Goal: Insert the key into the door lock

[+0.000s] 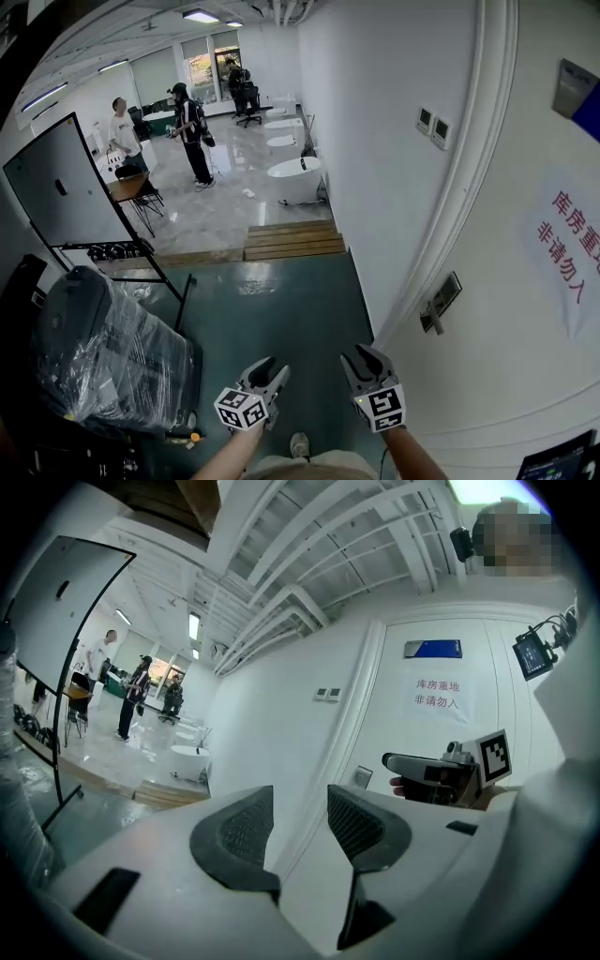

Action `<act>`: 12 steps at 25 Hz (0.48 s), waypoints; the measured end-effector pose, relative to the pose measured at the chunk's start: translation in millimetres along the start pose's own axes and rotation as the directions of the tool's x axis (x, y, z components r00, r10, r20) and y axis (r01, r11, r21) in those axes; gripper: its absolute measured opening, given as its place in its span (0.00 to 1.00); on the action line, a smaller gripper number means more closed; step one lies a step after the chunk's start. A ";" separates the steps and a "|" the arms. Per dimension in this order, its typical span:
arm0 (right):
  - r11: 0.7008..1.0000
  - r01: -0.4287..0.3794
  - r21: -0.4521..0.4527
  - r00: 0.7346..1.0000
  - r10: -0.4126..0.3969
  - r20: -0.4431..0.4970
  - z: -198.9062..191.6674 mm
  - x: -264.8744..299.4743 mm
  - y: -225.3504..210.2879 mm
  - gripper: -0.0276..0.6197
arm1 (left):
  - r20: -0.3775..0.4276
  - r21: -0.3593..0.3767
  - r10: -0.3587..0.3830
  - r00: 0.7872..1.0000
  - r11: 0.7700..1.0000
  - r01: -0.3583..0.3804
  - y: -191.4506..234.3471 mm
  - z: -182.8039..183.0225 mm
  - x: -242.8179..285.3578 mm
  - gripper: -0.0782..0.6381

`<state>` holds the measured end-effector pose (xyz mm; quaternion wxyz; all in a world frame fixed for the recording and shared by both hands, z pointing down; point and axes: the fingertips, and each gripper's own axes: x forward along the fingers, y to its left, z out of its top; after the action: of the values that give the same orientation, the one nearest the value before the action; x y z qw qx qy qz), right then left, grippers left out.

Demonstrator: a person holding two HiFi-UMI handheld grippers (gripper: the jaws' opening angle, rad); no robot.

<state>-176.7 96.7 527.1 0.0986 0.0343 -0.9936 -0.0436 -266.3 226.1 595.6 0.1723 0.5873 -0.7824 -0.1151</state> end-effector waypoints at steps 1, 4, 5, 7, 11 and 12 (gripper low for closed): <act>1.000 0.003 0.001 1.000 -0.003 0.003 0.7 -9.9 -4.1 0.23 | -0.002 0.001 0.003 1.000 1.000 -0.003 -8.6 -3.1 -0.2 0.38; 1.000 0.005 0.002 1.000 -0.005 0.002 0.9 -44.3 -15.1 0.23 | -0.013 -0.009 0.009 1.000 1.000 -0.009 -39.9 -15.3 -2.7 0.38; 1.000 0.006 0.003 1.000 -0.006 0.000 -0.6 -56.9 -17.9 0.23 | -0.014 -0.014 0.007 1.000 1.000 -0.007 -52.2 -19.9 -4.9 0.38; 1.000 0.009 0.003 1.000 -0.009 -0.003 -5.5 -80.5 -23.1 0.23 | -0.014 -0.014 0.001 1.000 1.000 -0.002 -75.3 -29.5 -8.7 0.38; 1.000 0.002 0.006 1.000 -0.002 -0.024 -25.7 -121.4 -24.7 0.23 | -0.014 -0.027 0.010 1.000 1.000 -0.011 -110.7 -50.7 -17.2 0.38; 1.000 -0.002 0.008 0.999 0.002 -0.037 -32.9 -130.7 -24.3 0.23 | -0.013 -0.031 0.012 1.000 0.999 -0.013 -119.9 -56.3 -19.9 0.38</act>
<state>-40.8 79.9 531.7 0.1167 0.0346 -0.9918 -0.0387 -133.1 212.5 598.6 0.1872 0.5804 -0.7830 -0.1226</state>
